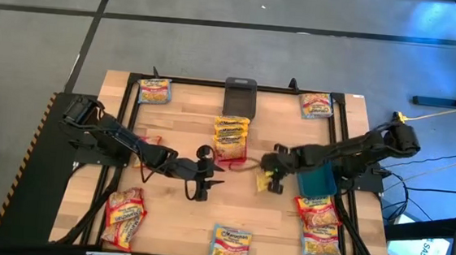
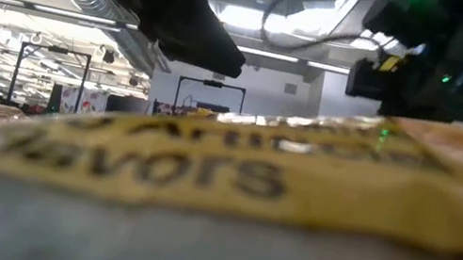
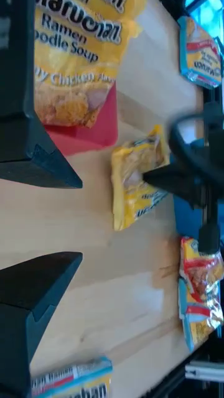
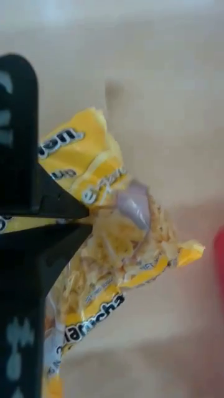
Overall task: Sort Maruchan noodles
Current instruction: Put the yellow noodle pack into the red bin
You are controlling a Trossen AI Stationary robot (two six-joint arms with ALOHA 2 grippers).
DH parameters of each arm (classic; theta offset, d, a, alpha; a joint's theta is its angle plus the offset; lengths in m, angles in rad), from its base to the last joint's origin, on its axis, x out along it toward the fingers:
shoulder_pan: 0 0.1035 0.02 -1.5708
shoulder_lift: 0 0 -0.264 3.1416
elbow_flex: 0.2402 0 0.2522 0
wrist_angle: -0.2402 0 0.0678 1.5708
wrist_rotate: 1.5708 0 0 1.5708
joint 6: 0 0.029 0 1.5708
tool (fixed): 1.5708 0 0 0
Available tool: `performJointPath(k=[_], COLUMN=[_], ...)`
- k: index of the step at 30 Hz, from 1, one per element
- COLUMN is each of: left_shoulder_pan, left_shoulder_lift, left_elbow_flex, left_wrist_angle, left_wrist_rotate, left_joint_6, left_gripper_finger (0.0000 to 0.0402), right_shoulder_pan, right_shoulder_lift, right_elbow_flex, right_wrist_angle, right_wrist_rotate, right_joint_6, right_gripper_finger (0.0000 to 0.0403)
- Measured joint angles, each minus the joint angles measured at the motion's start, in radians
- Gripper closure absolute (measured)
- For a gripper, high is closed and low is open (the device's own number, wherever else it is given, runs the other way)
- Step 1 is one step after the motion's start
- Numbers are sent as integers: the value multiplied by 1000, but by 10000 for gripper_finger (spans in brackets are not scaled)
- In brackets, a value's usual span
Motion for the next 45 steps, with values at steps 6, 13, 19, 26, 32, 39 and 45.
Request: performJointPath(k=[6, 13, 19, 26, 32, 39, 45], left_shoulder_pan=[-34, -89, -122, -146, -119, -101, -137], left_shoulder_lift=[0, 36, 95, 144, 224, 338, 476], left_elbow_flex=[0, 1, 1, 1, 1, 40, 113], left_wrist_angle=[17, 32, 64, 131, 257, 301, 377], left_wrist_rotate=[0, 0, -18, -123, -138, 0, 97], left_joint_6=[-54, -140, -210, -229, -228, -309, -322], left_gripper_finger=[232, 232, 232, 232, 232, 232, 232], right_shoulder_pan=[134, 213, 216, 314, 444, 448, 355], right_shoulder_lift=[77, 206, 246, 158, 182, 223, 200], right_elbow_flex=[3, 3, 4, 67, 40, -5, -2], right_wrist_angle=[164, 499, 745, 496, 331, 308, 332], right_wrist_rotate=[-10, -1, -66, -138, -4, 267, 448], right_joint_6=[-31, -84, -117, 16, 253, 291, 198], right_gripper_finger=[391, 391, 391, 391, 391, 391, 391])
